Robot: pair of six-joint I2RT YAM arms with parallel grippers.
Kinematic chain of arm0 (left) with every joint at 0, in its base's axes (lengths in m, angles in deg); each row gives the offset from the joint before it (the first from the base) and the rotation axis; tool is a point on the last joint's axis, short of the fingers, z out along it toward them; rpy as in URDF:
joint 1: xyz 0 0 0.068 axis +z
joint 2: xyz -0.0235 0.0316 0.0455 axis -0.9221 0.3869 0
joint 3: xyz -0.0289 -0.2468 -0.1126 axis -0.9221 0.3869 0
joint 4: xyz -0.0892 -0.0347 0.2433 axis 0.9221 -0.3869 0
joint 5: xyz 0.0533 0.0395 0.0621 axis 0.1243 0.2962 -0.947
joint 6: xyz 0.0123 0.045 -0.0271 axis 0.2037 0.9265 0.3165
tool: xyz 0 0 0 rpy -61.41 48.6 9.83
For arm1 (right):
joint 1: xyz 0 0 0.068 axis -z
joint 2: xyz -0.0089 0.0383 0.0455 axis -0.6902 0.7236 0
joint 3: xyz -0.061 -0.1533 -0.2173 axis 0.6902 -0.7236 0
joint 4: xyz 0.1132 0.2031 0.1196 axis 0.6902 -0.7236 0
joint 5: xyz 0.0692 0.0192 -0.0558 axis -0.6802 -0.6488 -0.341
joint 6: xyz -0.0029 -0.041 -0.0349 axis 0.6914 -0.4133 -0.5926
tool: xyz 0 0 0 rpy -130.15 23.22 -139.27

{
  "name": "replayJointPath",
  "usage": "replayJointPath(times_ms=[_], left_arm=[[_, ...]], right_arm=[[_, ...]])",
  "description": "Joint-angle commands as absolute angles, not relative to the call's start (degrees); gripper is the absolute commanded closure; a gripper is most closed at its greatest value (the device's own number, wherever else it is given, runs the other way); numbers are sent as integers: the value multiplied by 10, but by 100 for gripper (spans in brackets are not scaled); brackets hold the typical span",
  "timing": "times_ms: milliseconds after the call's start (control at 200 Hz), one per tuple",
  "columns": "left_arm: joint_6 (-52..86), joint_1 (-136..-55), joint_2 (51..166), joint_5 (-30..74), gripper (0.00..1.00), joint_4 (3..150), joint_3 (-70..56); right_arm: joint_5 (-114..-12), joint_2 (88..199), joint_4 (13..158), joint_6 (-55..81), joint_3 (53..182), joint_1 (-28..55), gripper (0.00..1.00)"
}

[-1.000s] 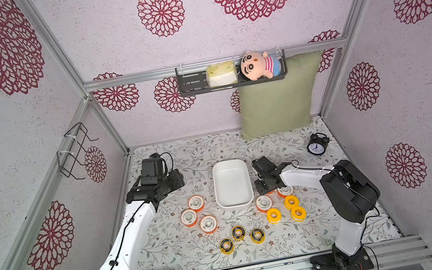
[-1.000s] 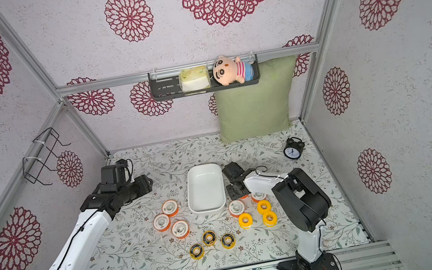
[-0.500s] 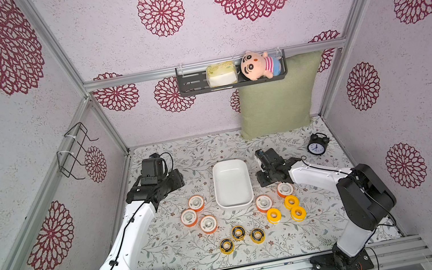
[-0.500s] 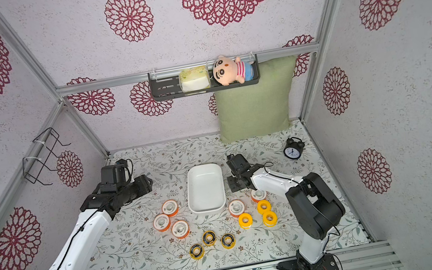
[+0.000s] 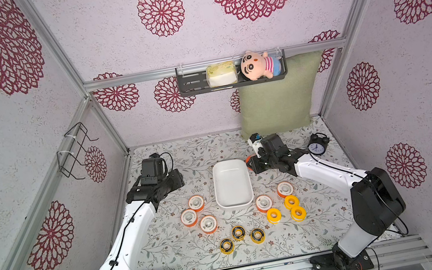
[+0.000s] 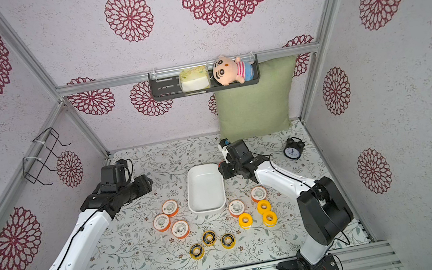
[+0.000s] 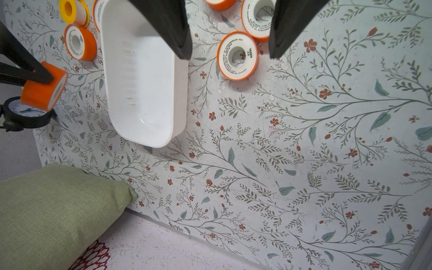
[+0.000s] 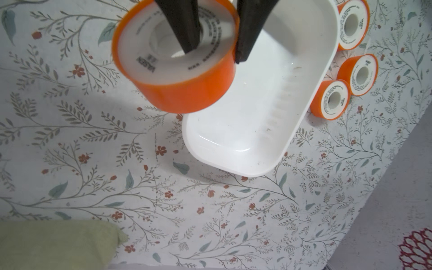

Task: Put the sealing tape into the storage box
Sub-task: Pick up the sealing tape at the center of the board, then place the sealing tape in the storage box.

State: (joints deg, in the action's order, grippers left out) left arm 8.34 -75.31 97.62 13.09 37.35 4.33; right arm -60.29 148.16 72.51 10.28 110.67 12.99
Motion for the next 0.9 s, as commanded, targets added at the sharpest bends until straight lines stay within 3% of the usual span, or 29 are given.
replayJointPath(times_ms=[0, 896], left_arm=[[93, -751, 971, 125, 40, 380, 44], [94, -751, 968, 121, 40, 381, 44]], right_arm=[[-641, 1496, 730, 91, 1144, 118, 77], [-512, 1696, 572, 36, 1330, 35, 76]])
